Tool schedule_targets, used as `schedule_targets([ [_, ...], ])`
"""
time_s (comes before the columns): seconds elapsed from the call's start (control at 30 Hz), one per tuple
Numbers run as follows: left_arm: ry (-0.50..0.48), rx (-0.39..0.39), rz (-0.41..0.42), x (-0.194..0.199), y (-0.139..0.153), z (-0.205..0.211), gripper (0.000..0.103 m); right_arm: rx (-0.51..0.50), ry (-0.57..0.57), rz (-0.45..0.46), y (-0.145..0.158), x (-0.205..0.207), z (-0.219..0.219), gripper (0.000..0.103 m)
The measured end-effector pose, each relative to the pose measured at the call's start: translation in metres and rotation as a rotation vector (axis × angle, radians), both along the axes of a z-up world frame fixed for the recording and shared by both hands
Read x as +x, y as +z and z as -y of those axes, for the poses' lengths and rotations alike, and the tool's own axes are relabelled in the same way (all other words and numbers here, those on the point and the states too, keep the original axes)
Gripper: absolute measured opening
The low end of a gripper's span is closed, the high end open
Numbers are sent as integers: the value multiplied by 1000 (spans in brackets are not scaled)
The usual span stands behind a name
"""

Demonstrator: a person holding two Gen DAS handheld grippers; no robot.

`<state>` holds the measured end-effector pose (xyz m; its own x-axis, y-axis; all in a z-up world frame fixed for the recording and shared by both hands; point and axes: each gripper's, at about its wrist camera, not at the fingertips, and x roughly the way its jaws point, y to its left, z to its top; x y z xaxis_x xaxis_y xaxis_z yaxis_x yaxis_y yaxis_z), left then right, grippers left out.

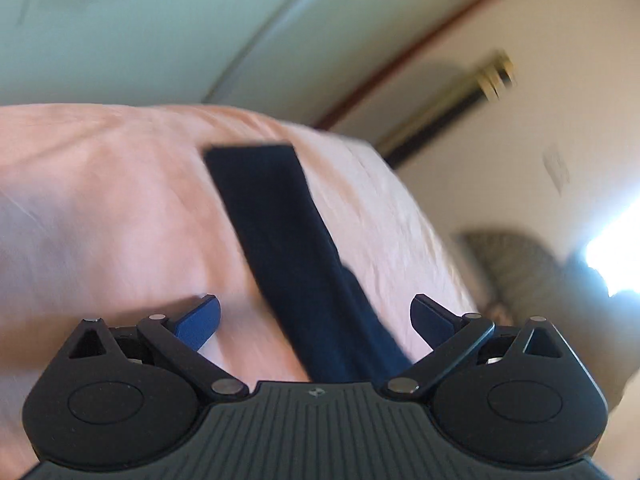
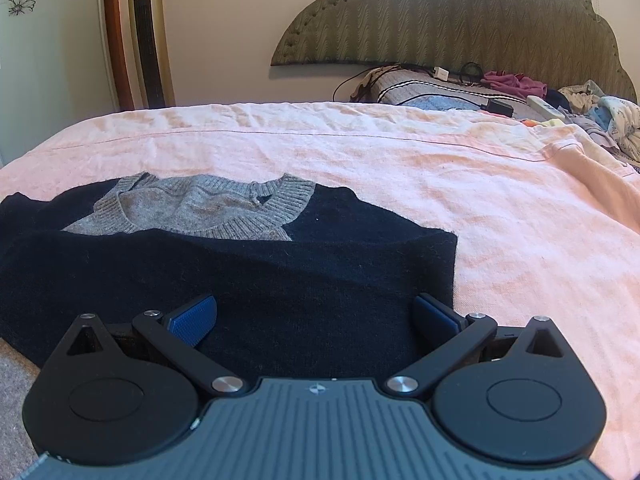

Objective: Fold small clothes

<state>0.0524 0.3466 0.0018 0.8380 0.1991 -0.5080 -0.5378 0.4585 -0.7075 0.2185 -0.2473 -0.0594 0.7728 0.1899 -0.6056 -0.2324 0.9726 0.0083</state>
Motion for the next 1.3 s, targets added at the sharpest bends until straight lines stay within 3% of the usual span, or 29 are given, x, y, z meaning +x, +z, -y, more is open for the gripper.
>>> schedule_targets([
  [0.13,53,-14,26,9,-4,-24,101,1,0,0,0,0,0,103],
  [0.23,43,91,-8,23,-3,-20,101,1,1,0,0,0,0,103],
  [0.3,33,165,-54,31,0,-16,95,1,1,0,0,0,0,103],
  [0.33,25,196,-73,36,-2,-12,83,0,1,0,0,0,0,103],
  [0.37,22,216,-92,39,-3,-10,58,1,1,0,0,0,0,103],
  [0.4,23,222,-114,41,-4,-11,44,2,0,0,0,0,0,103],
  [0.43,31,220,-138,41,-4,-12,24,1,0,0,0,0,0,103],
  [0.47,39,217,-147,41,-3,-15,15,1,0,0,0,0,0,103],
  [0.57,29,225,-170,41,-2,-15,5,1,1,0,0,0,0,103],
  [0.63,35,302,-179,40,8,-2,4,2,1,0,0,0,0,103],
  [0.77,-20,576,-93,41,44,62,4,7,0,2,1,-1,0,103],
  [0.87,-191,810,-1,46,65,145,4,9,-1,2,1,0,0,103],
  [0.97,-455,993,46,48,61,239,4,10,-1,3,1,0,0,103],
  [1.03,-637,1021,29,47,44,292,4,15,-1,3,1,-1,1,103],
  [1.13,-800,978,-27,46,12,335,5,26,-1,3,1,-1,2,103],
  [1.2,-861,994,-117,52,0,347,5,28,-2,4,1,-1,2,103],
  [1.23,-856,996,-132,55,0,348,7,29,-2,4,1,-1,2,103],
  [1.3,-842,924,-119,55,-1,336,11,31,-2,4,1,-1,2,103],
])
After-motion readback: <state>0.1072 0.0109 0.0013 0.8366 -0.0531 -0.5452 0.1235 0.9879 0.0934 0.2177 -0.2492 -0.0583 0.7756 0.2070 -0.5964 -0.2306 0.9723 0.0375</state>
